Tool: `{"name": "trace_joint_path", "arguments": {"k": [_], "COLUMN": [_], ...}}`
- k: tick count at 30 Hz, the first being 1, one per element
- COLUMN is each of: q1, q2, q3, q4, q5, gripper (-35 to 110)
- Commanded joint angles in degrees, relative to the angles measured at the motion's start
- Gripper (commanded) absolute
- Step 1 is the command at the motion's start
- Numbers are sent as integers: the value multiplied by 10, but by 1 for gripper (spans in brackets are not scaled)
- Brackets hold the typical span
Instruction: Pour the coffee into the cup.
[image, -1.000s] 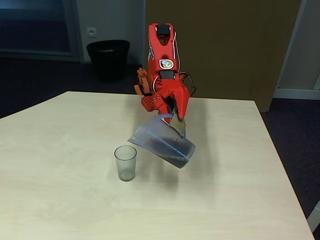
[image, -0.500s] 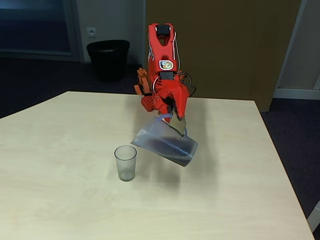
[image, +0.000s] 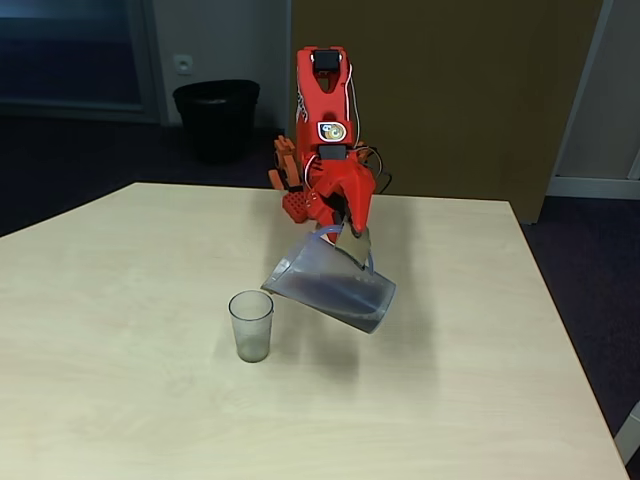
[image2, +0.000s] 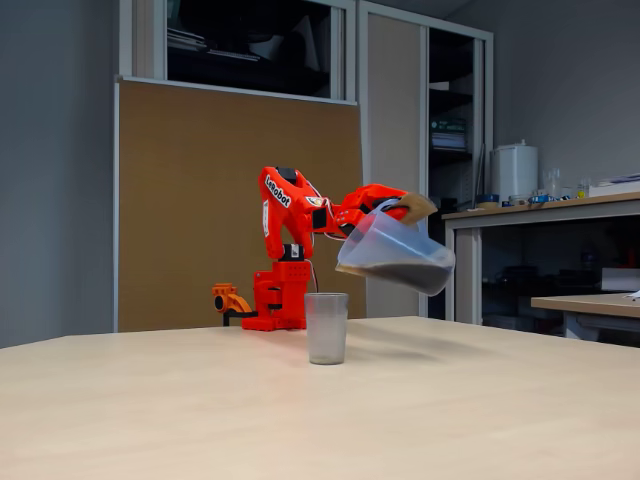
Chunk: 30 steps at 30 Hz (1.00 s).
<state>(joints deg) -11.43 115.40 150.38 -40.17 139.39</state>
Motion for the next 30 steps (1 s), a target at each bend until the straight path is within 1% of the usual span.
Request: {"name": "trace_joint_path", "arguments": {"k": [1, 30], "q1": [1, 15], "q2": [8, 4], "q3": [-12, 5], "q4": [-25, -85], "q5": [18, 90], "gripper": [0, 0]}}
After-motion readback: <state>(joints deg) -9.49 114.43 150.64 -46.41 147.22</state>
